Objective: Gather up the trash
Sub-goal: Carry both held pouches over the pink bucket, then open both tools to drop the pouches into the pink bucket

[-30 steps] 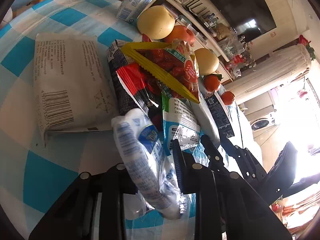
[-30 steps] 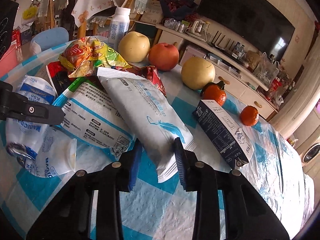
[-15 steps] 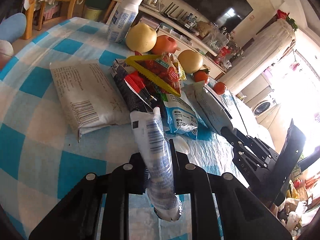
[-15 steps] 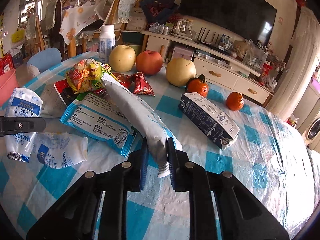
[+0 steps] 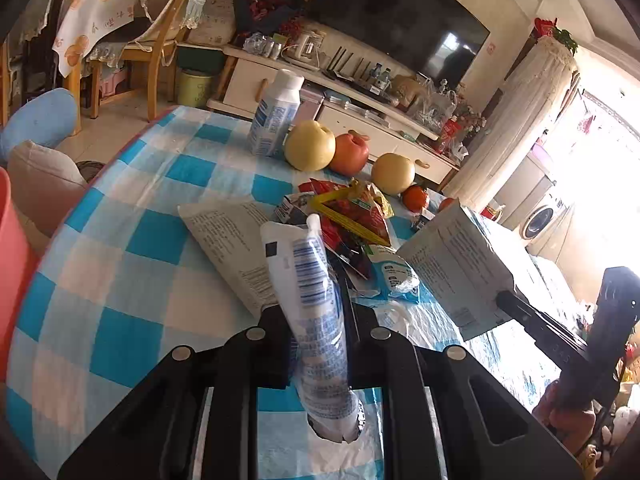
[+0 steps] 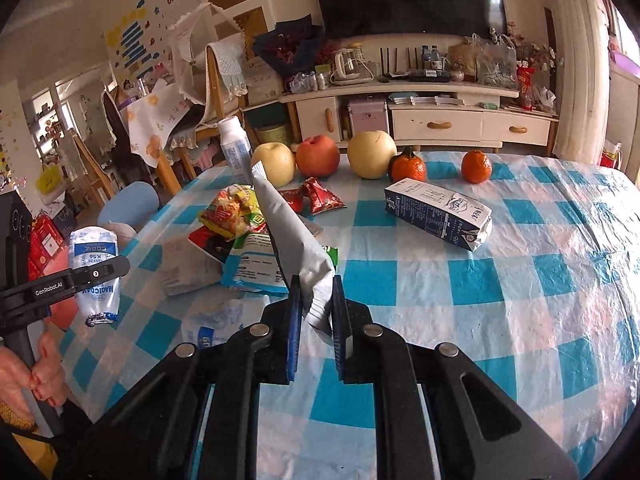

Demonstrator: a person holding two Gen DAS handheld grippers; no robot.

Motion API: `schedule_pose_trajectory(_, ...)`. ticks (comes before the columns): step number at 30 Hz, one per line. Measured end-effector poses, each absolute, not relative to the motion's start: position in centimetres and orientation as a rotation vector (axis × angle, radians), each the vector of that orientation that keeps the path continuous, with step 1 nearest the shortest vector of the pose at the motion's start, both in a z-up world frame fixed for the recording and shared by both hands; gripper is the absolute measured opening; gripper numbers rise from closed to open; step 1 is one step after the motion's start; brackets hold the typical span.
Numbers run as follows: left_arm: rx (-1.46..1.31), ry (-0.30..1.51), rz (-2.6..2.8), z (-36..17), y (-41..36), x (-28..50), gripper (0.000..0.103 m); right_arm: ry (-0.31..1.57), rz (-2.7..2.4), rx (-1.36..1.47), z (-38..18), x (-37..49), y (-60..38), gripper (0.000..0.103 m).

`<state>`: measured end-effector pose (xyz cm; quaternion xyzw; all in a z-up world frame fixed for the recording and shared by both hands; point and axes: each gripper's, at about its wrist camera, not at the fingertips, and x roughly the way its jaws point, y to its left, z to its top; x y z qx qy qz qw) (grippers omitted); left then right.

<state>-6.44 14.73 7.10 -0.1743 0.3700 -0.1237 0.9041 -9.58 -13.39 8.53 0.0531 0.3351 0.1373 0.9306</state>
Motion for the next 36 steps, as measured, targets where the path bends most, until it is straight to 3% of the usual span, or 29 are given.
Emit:
schedule_pose_trajectory(10, -0.386, 0.688, -0.157, 9.4, 20.5, -7.8, 0.018, 0.598, 0.398, 0.043, 13.1, -12.7, -6.1, 0.015)
schedule_pose_trajectory(18, -0.441, 0.597, 0.028, 11.1, 29.0, -10.2, 0.018, 0.612, 0.705, 0.073, 15.9, -12.1, 5.5, 0.015)
schedule_pose_trajectory(32, -0.588, 0.637, 0.455, 6.9, 43.7, -11.8, 0.02, 0.771, 0.966, 0.057, 12.6, -6.7, 26.0, 0.016)
schedule_pose_trajectory(33, -0.59, 0.656, 0.479, 6.6, 44.2, -11.7, 0.031, 0.786, 0.97, 0.067, 12.0, -6.3, 26.7, 0.019)
schedule_pose_trajectory(34, -0.595, 0.672, 0.502, 6.3, 44.5, -11.7, 0.054, 0.8, 0.988, 0.082, 11.6, -6.0, 27.2, 0.02)
schedule_pose_trajectory(35, -0.597, 0.678, 0.528, 6.2, 44.5, -11.7, 0.065, 0.81, 0.989, 0.091, 11.3, -5.7, 27.5, 0.032)
schedule_pose_trajectory(36, -0.592, 0.669, 0.552, 6.2, 44.7, -11.8, 0.073, 0.812, 0.963, 0.098, 11.1, -5.5, 27.3, 0.056)
